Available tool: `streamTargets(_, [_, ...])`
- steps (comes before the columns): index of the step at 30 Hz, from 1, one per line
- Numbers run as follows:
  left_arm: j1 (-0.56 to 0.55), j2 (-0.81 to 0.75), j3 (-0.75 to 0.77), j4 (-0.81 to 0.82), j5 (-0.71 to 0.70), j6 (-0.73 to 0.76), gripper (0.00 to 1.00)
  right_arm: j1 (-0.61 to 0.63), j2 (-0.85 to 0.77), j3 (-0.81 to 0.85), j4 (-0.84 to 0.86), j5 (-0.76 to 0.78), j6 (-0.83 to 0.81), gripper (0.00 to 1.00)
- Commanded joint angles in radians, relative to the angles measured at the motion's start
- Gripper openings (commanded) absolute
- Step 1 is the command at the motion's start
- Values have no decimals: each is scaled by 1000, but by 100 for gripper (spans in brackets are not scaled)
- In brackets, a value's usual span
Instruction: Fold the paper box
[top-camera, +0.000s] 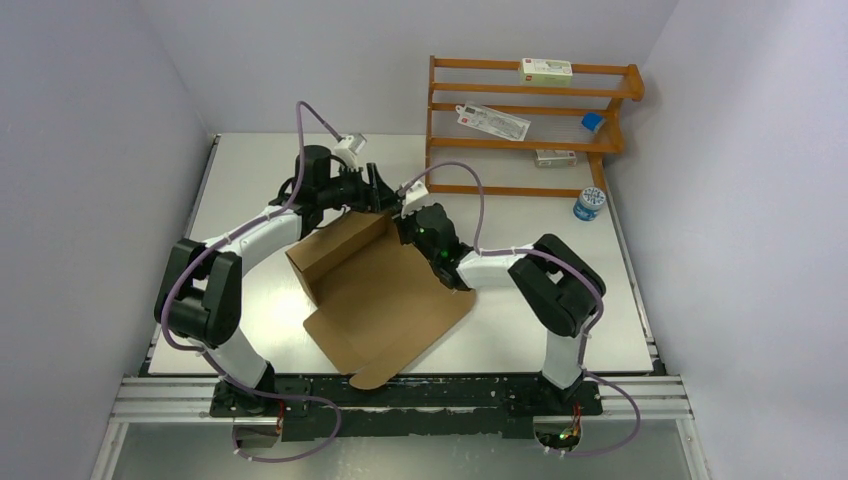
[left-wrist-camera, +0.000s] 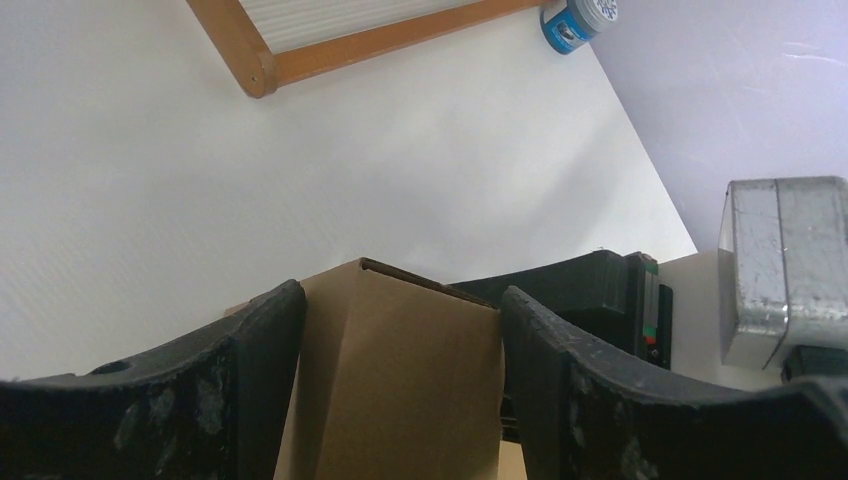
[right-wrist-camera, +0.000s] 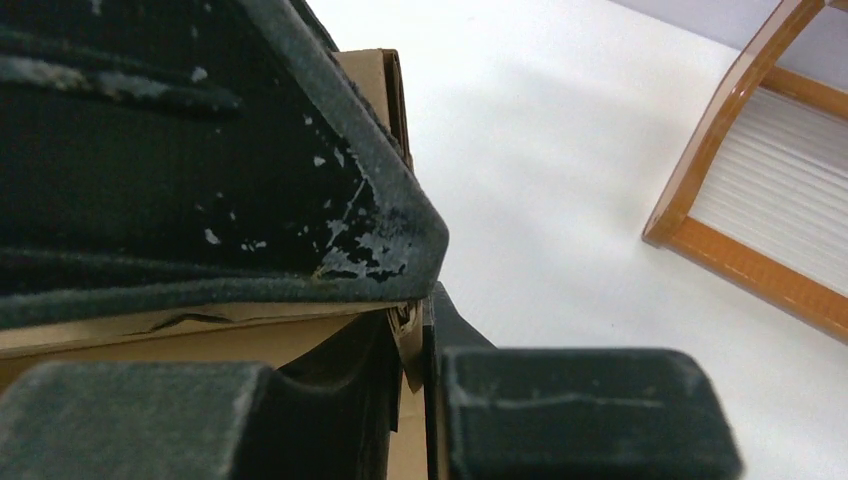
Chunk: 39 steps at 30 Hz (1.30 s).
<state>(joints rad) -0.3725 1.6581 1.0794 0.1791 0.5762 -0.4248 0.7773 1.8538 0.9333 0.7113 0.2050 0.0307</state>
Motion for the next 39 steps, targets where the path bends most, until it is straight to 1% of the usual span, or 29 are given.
streamTargets(1, [-48,44,-17,-122,199,-40,72,-22,76,-31,167,17,-71,15])
streamTargets(5, [-46,45,-4,-135,197,-34,72,-19,89,-40,207,-6,-136,17])
streamTargets(8, [-46,42,7,-146,189,-31,72,-15,103,-29,201,-1,-176,17])
streamTargets(13, [-46,35,15,-156,186,-27,72,1,133,-20,214,95,-225,7])
streamTargets(18, [-46,26,15,-154,191,-31,72,27,150,-44,295,236,-268,2])
streamTargets(20, [-46,28,8,-135,204,-46,72,32,151,-56,332,261,-262,2])
streamTargets(23, [-49,30,-10,-93,226,-75,72,37,156,-43,317,247,-226,8])
streamTargets(26, [-52,32,-19,-68,230,-93,72,37,162,-37,313,172,-171,21])
streamTargets(28, [-52,30,-16,-80,214,-86,72,37,159,-29,295,118,-140,25])
streamTargets(30, [-52,24,-3,-116,178,-65,72,37,151,-23,272,100,-108,26])
streamTargets(32, [-51,12,13,-155,135,-42,72,37,133,-39,286,96,-96,27])
streamTargets(35, [-49,-12,36,-229,42,-5,74,37,98,-62,291,99,-91,34])
streamTargets(39, [-49,-50,66,-307,-78,37,78,37,40,-83,254,94,-86,39])
